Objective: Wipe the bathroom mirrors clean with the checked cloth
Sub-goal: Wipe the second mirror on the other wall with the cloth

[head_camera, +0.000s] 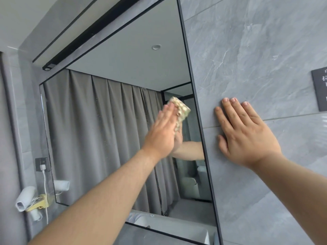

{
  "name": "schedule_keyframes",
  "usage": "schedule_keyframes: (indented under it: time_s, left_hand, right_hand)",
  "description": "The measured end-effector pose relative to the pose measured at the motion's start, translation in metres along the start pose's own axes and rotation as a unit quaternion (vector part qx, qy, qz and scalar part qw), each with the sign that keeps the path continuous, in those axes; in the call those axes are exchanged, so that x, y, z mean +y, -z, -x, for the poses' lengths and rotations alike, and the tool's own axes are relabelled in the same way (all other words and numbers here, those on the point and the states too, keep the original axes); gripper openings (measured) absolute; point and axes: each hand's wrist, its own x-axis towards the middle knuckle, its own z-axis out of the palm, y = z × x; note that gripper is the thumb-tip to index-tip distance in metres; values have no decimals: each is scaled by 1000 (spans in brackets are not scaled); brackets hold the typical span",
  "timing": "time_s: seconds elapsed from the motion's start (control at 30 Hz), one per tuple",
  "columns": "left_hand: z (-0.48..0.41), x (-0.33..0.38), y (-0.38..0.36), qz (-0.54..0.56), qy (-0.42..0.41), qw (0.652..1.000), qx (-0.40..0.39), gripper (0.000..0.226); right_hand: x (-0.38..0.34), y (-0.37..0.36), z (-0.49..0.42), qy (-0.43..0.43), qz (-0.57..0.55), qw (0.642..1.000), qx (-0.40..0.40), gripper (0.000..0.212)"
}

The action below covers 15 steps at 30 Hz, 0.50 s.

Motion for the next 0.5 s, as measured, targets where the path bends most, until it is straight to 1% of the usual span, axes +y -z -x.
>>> schedule_keyframes:
  time_s: [0.1,0.17,0.23,0.3,0.4,0.5]
  left_hand:
    - [-18,-30,15,30,127,989,66,52]
    - [-14,-52,18,54,226,968,98,55]
    - [2,-70,16,69,296,947,107,55]
    - [25,-80,10,70,335,935,98,56]
    - [61,-84,2,62,371,924,75,58]
    - [92,-81,-10,68,402,912,54,58]
  right_hand:
    - [0,0,0,-3,-5,1000,4,68]
    - [0,1,-1,-3,-2,1000,-1,68]
    - [0,2,0,-3,2,1000,-6,69]
    - [1,2,0,4,0,1000,-7,71]
    - [4,5,2,27,-5,999,-16,77]
    - [6,7,6,91,-6,995,-29,80]
